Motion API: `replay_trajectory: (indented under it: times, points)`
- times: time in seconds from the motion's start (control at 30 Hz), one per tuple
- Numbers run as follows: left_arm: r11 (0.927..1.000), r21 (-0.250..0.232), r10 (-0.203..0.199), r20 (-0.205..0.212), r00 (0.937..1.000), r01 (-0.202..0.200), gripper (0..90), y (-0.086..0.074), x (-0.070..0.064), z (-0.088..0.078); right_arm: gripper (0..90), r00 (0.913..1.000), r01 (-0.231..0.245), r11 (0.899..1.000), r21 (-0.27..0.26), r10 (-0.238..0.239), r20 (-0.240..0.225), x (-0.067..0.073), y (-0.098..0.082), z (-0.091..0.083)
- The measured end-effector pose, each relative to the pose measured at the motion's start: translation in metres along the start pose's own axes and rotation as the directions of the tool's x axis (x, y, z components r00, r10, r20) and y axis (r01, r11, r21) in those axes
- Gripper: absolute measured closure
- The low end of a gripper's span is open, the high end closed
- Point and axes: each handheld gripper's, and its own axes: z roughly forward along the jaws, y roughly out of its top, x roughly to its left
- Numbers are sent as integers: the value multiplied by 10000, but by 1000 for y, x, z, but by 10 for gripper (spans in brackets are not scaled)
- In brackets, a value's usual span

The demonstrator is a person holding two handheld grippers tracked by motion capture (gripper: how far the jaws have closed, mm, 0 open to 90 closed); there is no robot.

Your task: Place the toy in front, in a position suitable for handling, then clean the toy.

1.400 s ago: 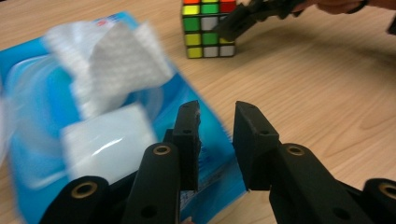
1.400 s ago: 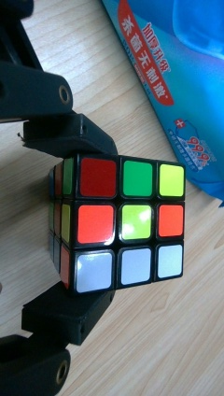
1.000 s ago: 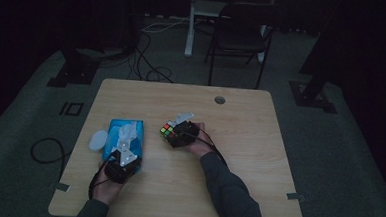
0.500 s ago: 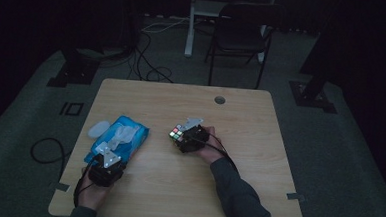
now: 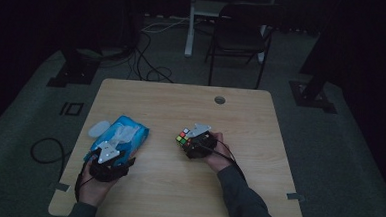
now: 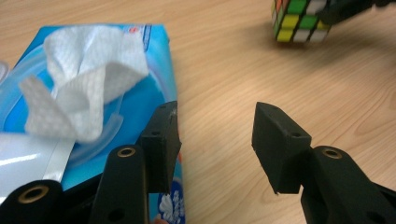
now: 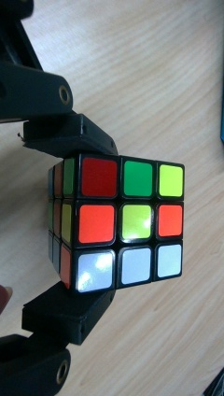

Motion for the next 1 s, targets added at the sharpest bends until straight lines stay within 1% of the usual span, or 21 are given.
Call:
replay_trajectory:
  times: [0.07,0.1,0.13,0.2,0.27,0.3,0.37,0.53,0.7,0.73,0.8,0.9,0.93,1.0]
  points:
    - [9999,-49,-102,248,9996,103,509,3,1,1,343,10000,-40,10000,-6,39,-11,3,-4,-2]
    - [9998,-13,-177,540,9984,177,508,5,3,3,343,10000,-63,10000,20,63,-17,3,-5,-3]
    - [9998,2,-195,641,9978,195,509,5,4,4,343,9997,-195,9998,6,195,-121,4,-8,-4]
    - [9996,47,-280,713,9971,278,508,6,6,7,343,9982,-499,9987,-29,498,-332,4,-13,-5]
    - [9992,51,-404,787,9961,401,508,6,7,10,343,9979,-594,9982,48,595,-267,5,-17,-5]
    - [9993,76,-375,859,9956,370,507,6,7,11,343,9980,-576,9983,58,577,-256,5,-19,-5]
    - [9996,106,-289,872,9958,280,507,7,5,12,343,9970,-706,9975,93,709,-307,5,-23,-6]
    - [10000,54,53,770,9970,-58,499,13,4,11,343,9954,-904,9959,54,906,-313,5,-32,-7]
    - [9975,-337,631,520,9967,-614,470,26,4,6,343,9935,-1098,9939,-81,1095,-306,4,-36,-10]
    - [9971,-378,675,493,9965,-656,470,28,4,5,343,9931,-1134,9935,-97,1130,-301,3,-37,-10]
    - [9951,-541,844,279,9960,-828,470,32,6,3,343,9931,-1145,9934,-69,1143,-263,2,-38,-11]
    - [9935,-719,882,16,9961,-879,466,37,11,0,343,9922,-1220,9925,-108,1217,-256,1,-39,-12]
    - [9937,-697,876,-49,9961,-877,466,38,13,-1,343,9919,-1248,9921,-115,1245,-257,1,-40,-12]
    - [9952,-634,726,-316,9969,-745,468,38,18,0,343,9917,-1260,9920,-116,1257,-254,2,-40,-12]
